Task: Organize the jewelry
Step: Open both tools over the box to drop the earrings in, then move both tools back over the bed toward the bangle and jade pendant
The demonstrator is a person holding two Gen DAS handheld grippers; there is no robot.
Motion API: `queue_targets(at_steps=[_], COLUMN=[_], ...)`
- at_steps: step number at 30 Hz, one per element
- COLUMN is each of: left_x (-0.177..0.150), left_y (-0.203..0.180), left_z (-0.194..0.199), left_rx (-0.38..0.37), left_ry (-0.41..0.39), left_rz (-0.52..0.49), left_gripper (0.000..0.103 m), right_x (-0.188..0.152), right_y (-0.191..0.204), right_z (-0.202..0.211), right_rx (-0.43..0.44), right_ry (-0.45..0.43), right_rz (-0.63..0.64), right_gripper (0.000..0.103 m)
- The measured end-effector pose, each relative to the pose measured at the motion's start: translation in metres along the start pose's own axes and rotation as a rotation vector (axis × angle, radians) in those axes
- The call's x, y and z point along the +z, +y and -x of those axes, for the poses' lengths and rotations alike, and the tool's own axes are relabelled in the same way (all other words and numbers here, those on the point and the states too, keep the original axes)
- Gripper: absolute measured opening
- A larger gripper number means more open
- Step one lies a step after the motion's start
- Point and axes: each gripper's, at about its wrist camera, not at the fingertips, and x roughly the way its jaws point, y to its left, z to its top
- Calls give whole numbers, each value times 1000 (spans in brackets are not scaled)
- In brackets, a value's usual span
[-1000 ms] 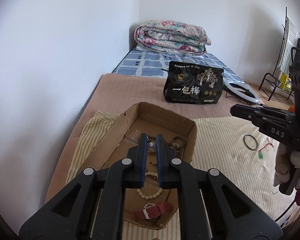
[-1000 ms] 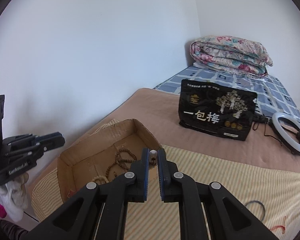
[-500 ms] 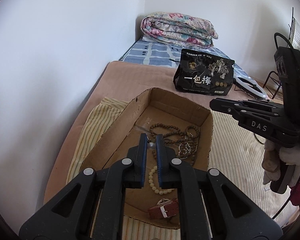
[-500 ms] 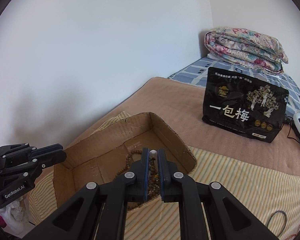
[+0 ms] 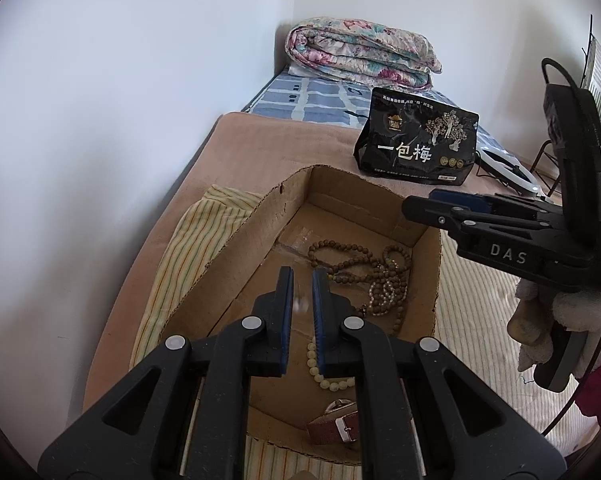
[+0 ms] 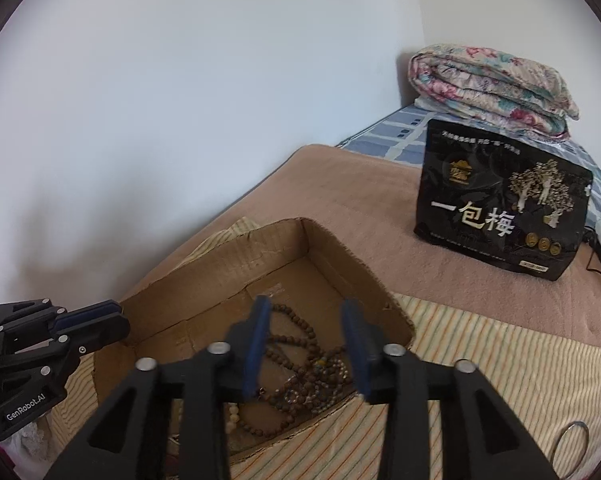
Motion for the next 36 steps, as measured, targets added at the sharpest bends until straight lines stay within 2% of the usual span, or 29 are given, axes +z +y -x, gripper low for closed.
queue_targets(at_steps=[1, 2, 3, 4, 10, 22, 32, 36], left_x=[0, 0, 0, -1, -1, 2, 12, 19], left_y=[0, 0, 0, 0, 0, -6, -26, -38], left_z=[-1, -1, -1, 0, 1, 11, 26, 31], left_rx=[1, -2, -2, 2, 22, 27, 24, 15], left_ry=[3, 5, 1, -7, -1, -11, -32, -42], left_rz=[-1, -1, 3, 6, 18, 4, -27, -43], left_gripper=[26, 38, 57, 62, 63, 63, 63, 63], right_x=[1, 1, 1, 1, 0, -1, -8, -15], right_y=[-1, -2, -3, -4, -6, -11, -30, -47], right_z=[1, 2, 3, 5, 15, 43, 87, 112], right_rx=[-2, -9, -17, -22, -50, -74, -122, -149], right_ry=[-1, -5, -12, -17, -34, -62, -102, -127], right_rz=[-6, -12, -16, -17, -23, -20, -50, -75], right_gripper=[52, 60, 64, 70, 86, 88, 102, 103])
